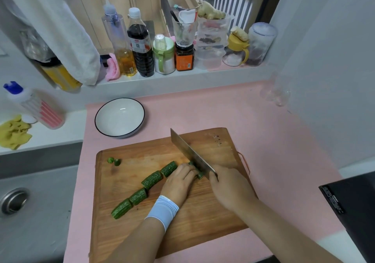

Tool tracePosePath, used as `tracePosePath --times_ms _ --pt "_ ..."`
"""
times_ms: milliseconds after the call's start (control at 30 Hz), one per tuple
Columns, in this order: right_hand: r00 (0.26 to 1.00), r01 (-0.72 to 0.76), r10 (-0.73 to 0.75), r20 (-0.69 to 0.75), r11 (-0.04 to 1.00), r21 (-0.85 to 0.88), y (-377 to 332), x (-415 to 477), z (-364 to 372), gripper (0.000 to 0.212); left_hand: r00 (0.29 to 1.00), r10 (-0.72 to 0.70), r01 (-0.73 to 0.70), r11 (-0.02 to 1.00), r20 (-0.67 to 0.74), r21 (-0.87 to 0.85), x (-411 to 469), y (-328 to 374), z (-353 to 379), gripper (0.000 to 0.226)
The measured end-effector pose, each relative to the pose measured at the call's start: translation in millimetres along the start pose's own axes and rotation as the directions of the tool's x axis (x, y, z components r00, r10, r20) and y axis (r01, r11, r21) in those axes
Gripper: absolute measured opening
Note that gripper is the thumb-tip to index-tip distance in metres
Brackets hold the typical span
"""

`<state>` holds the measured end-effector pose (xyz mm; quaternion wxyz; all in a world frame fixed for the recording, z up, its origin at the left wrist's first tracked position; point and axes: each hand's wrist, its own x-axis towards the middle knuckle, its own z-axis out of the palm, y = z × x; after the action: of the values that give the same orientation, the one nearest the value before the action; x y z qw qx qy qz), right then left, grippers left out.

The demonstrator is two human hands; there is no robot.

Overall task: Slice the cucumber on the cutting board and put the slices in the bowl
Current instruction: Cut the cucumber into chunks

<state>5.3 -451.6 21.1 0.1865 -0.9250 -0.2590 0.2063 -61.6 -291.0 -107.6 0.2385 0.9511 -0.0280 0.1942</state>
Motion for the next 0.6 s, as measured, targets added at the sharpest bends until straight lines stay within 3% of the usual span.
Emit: tracePosePath --times_ms 600 --pt "0.996 -0.012 0.019 0.092 0.996 -0.084 -11.7 -5.4 -15.2 0.019 0.999 -0.015 0.013 0.999 -0.040 -0.032 -3.2 -6.9 7.4 0.011"
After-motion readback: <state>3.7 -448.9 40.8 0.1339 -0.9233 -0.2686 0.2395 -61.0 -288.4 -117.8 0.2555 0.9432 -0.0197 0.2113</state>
